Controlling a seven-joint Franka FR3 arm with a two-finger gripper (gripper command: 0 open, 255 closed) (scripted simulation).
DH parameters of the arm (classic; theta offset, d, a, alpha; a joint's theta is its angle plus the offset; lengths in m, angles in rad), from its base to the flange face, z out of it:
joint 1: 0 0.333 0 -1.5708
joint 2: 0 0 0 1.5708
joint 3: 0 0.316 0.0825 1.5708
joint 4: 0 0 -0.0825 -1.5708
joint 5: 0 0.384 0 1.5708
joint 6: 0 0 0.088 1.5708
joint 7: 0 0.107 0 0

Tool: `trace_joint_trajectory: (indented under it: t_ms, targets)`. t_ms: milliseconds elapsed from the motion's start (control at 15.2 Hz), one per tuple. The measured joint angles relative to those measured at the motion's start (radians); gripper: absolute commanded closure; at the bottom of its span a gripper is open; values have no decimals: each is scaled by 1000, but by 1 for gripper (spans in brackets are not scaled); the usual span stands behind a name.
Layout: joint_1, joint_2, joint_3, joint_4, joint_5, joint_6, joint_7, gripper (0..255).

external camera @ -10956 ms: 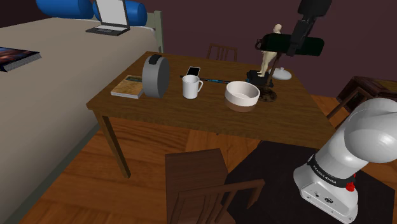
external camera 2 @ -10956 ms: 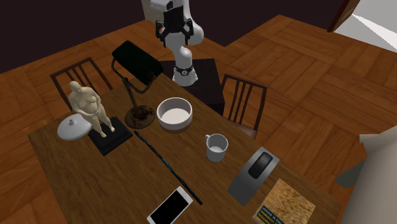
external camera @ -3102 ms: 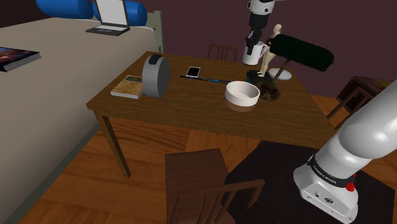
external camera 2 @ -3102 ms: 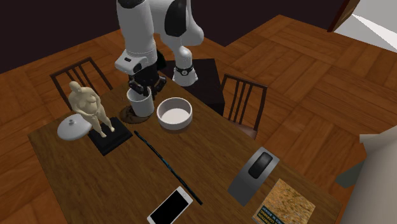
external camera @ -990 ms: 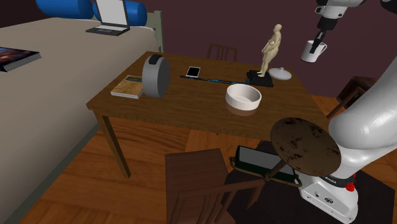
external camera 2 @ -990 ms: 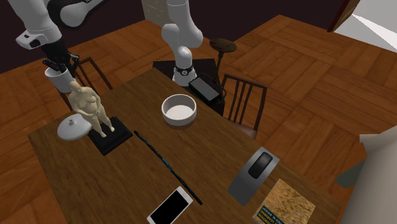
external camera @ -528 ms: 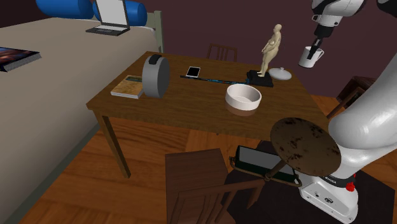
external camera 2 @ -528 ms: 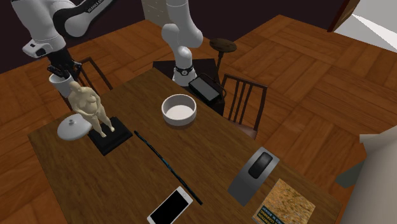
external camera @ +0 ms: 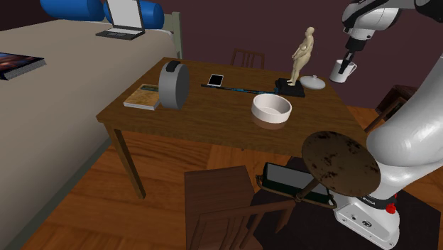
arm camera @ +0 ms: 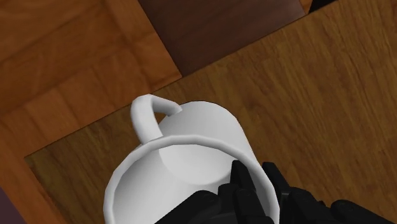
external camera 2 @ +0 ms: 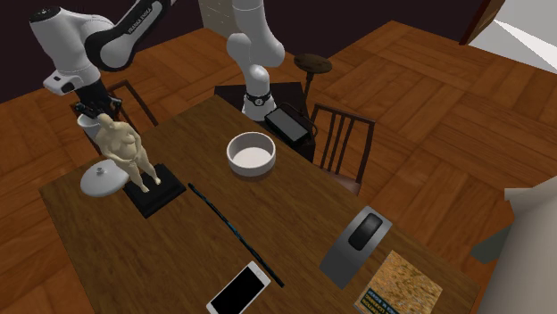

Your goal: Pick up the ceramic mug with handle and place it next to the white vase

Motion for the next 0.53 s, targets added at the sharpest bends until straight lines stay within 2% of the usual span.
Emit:
trace_joint_trajectory:
  t_ms: [528]
  targets:
    - [-3, 37, 6, -70, 23, 102, -12, 255]
